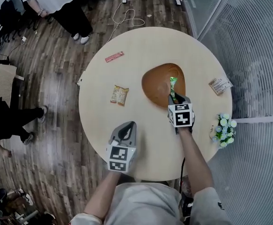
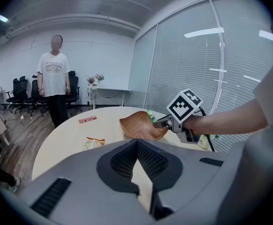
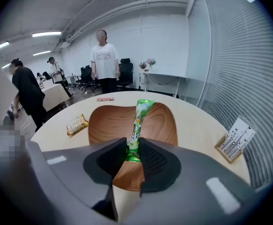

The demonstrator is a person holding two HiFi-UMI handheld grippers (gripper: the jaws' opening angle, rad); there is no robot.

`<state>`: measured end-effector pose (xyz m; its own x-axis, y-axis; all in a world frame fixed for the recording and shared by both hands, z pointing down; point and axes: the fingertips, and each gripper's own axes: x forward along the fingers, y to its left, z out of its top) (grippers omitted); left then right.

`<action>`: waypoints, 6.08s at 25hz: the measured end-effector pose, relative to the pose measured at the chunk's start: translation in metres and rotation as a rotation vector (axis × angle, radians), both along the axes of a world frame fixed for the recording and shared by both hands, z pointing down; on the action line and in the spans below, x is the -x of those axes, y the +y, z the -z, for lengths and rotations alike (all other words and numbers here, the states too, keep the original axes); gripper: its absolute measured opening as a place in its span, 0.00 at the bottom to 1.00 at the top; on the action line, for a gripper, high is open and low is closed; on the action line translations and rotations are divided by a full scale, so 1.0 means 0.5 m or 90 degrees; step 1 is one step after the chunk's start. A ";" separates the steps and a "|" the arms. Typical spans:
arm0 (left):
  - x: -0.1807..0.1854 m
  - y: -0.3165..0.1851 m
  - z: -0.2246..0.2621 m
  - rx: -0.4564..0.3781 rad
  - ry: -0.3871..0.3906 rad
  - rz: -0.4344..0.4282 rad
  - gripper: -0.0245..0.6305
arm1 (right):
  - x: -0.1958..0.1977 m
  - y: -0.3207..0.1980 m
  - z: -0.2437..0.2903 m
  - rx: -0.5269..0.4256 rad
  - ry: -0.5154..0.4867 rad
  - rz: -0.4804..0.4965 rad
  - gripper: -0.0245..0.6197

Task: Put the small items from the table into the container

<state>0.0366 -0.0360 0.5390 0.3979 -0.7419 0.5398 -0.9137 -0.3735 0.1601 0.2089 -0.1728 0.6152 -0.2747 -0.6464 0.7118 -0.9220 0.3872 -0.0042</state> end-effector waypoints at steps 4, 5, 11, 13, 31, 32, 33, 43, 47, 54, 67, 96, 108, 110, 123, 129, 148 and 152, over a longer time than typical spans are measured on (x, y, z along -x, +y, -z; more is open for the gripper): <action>0.032 0.006 0.001 -0.004 -0.005 0.021 0.05 | 0.019 -0.008 -0.031 0.016 0.038 0.003 0.17; 0.039 0.007 0.000 -0.006 -0.004 0.029 0.05 | 0.023 -0.012 -0.031 0.014 0.042 0.004 0.17; 0.053 0.019 -0.019 0.024 0.017 0.058 0.05 | 0.031 -0.014 -0.026 0.014 0.030 0.010 0.18; 0.052 0.019 -0.017 0.024 0.022 0.061 0.05 | 0.030 -0.008 -0.013 0.008 0.024 0.009 0.18; 0.024 0.024 -0.027 0.010 -0.004 0.036 0.05 | 0.104 0.265 0.051 -0.053 -0.120 -0.012 0.04; 0.024 0.025 -0.027 0.010 -0.006 0.033 0.05 | 0.115 0.282 0.045 -0.045 -0.123 -0.010 0.04; 0.024 0.025 -0.028 0.009 -0.008 0.030 0.05 | 0.124 0.296 0.040 -0.038 -0.124 -0.007 0.04; 0.055 -0.004 -0.028 -0.003 0.013 -0.020 0.05 | 0.201 0.314 0.055 -0.044 -0.106 -0.014 0.04; 0.097 -0.023 -0.035 0.007 0.013 -0.066 0.05 | 0.251 0.289 0.068 -0.048 -0.099 -0.042 0.04; 0.215 -0.085 -0.042 0.016 0.015 -0.101 0.05 | 0.363 0.233 0.072 -0.051 -0.097 -0.092 0.04; 0.419 -0.155 -0.065 0.039 0.002 -0.150 0.05 | 0.534 0.097 -0.033 0.008 -0.060 -0.132 0.14; 0.464 -0.179 -0.075 0.047 -0.012 -0.147 0.05 | 0.506 0.034 -0.131 0.066 -0.064 -0.202 0.34; 0.207 -0.169 -0.031 0.027 0.030 -0.225 0.05 | 0.244 0.038 0.062 -0.056 -0.066 -0.253 0.33; 0.171 -0.161 -0.024 0.025 0.035 -0.233 0.05 | 0.181 0.022 0.056 -0.042 -0.054 -0.267 0.33; 0.154 -0.146 -0.048 0.042 0.012 -0.221 0.05 | 0.079 0.017 -0.072 0.062 -0.024 -0.288 0.34; 0.168 -0.151 -0.044 0.036 0.016 -0.218 0.05 | 0.080 0.017 -0.051 0.033 -0.029 -0.291 0.40; 0.261 -0.108 -0.002 0.000 0.059 -0.218 0.05 | 0.385 0.205 0.155 -0.128 -0.140 -0.212 0.04; 0.259 -0.090 0.002 -0.009 0.048 -0.201 0.05 | 0.413 0.245 0.135 -0.101 -0.154 -0.179 0.04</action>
<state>-0.0931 -0.0808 0.5380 0.6480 -0.5828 0.4903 -0.7380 -0.6396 0.2151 0.0026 -0.0503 0.5474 -0.2186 -0.8167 0.5340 -0.9718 0.1326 -0.1950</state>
